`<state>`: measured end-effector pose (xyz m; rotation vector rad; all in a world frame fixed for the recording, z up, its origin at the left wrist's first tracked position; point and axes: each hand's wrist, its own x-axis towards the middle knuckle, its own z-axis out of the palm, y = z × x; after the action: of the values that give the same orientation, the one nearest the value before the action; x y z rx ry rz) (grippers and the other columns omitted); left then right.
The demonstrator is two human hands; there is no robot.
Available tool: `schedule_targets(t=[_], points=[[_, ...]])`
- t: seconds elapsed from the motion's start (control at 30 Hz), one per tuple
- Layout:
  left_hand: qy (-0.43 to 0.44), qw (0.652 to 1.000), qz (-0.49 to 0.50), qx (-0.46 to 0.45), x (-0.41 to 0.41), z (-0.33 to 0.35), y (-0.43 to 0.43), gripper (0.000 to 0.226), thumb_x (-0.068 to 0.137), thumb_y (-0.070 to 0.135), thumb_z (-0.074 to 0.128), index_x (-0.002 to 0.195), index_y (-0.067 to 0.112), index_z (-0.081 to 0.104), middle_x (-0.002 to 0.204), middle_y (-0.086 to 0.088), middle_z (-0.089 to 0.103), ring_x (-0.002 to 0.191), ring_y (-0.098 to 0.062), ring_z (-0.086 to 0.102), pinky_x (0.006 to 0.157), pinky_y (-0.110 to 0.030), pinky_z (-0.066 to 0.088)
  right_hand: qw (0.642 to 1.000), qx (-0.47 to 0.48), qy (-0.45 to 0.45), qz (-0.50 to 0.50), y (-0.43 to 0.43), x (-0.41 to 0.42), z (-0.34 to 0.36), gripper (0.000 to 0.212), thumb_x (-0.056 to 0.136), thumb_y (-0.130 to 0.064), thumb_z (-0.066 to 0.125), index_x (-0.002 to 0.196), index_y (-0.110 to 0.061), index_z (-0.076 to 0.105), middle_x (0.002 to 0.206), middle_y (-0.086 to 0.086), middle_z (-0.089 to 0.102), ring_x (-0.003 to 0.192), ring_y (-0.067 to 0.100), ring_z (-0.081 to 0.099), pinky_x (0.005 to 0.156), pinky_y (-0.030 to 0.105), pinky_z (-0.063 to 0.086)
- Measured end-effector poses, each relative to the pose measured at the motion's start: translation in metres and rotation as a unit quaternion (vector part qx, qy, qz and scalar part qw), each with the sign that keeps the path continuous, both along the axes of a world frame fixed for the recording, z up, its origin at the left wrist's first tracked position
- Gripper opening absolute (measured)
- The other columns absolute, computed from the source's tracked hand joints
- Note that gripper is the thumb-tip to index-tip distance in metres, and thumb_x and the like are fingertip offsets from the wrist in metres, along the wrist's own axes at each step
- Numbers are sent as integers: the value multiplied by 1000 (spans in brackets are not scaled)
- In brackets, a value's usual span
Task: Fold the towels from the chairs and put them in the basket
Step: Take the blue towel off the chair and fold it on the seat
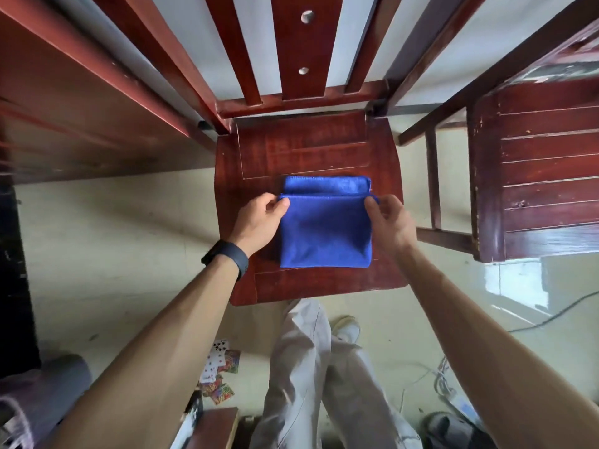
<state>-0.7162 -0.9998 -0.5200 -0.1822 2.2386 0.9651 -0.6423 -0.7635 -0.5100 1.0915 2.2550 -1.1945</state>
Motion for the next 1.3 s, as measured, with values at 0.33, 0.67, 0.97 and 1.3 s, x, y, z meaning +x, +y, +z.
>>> schedule_targets(t=[0.33, 0.67, 0.97, 1.3], points=[[-5, 996, 68, -52, -22, -34, 27, 30, 100, 40, 47, 82, 17, 53, 84, -3, 59, 80, -24, 50, 66, -27, 27, 998, 56, -23, -18, -4, -35, -37, 36, 103, -45, 42, 112, -14, 58, 103, 5, 68, 104, 35, 62, 90, 39, 47], [50, 988, 46, -140, -27, -38, 38, 35, 97, 52, 43, 98, 22, 61, 94, -11, 72, 93, -38, 65, 69, -35, 43, 992, 124, -29, 0, -4, -44, -47, 36, 100, -52, 40, 98, -18, 52, 95, 7, 68, 94, 37, 62, 79, 41, 48], [371, 891, -217, -147, 32, -42, 38, 48, 95, 37, 53, 136, 12, 55, 147, -10, 49, 136, -32, 44, 106, -49, 34, 946, 269, 147, 105, -49, 6, -40, 33, 95, -32, 57, 122, -13, 59, 126, 11, 56, 112, 33, 53, 87, 44, 42], [307, 876, -308, -207, 35, -74, 12, 65, 98, 53, 38, 157, 31, 21, 166, 0, 6, 153, -28, 8, 118, -59, 10, 924, 273, 41, 264, -39, 36, -79, 65, 104, -53, 31, 161, -28, 11, 169, -2, 6, 156, 21, 7, 121, 57, 5]])
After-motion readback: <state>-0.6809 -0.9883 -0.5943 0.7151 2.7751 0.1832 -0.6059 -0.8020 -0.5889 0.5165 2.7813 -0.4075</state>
